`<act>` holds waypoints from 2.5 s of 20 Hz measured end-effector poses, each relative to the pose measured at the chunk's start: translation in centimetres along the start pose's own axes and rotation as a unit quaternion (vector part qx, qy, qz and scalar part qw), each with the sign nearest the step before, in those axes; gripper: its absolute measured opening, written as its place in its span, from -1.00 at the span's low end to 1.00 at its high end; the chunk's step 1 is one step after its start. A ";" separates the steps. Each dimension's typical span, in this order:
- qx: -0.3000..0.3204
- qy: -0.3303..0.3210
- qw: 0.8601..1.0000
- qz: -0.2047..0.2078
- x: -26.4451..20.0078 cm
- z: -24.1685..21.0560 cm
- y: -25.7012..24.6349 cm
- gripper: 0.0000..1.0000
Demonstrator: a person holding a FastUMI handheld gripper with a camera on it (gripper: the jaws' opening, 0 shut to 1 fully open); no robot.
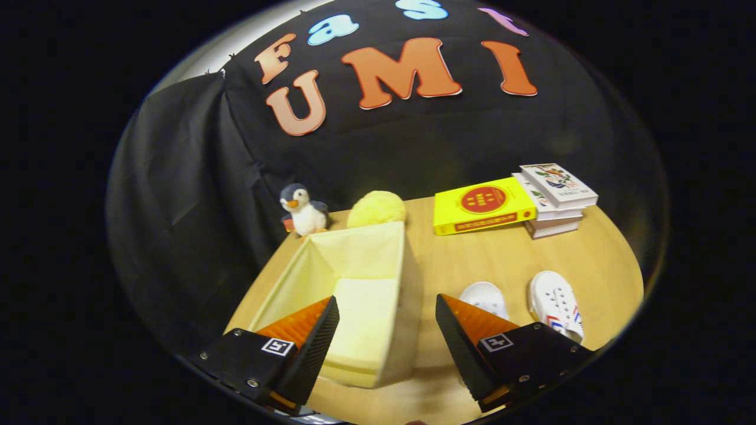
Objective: Open the storage box then place both shoes into the box .Put the left shoe in first, then the right shoe, with the right side of both shoes facing outward in a uniform manner.
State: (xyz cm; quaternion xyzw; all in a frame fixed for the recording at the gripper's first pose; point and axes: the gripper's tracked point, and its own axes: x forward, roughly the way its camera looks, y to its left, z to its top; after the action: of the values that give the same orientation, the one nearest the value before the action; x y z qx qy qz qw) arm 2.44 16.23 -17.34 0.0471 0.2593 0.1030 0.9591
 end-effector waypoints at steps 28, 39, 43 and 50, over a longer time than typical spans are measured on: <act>0.048 0.070 0.996 -0.016 5.7 -13.3 -11.5 -0.51; 0.102 0.037 0.993 0.048 5.7 -9.4 -8.1 -1.00; 0.133 0.018 0.990 0.047 4.8 -6.4 -8.1 -1.00; 0.119 -0.017 0.993 0.010 0.9 0.6 -7.7 -1.00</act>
State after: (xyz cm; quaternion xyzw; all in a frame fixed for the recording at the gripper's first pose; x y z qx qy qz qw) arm 4.83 8.94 -18.40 0.1655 0.2528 0.0798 0.9499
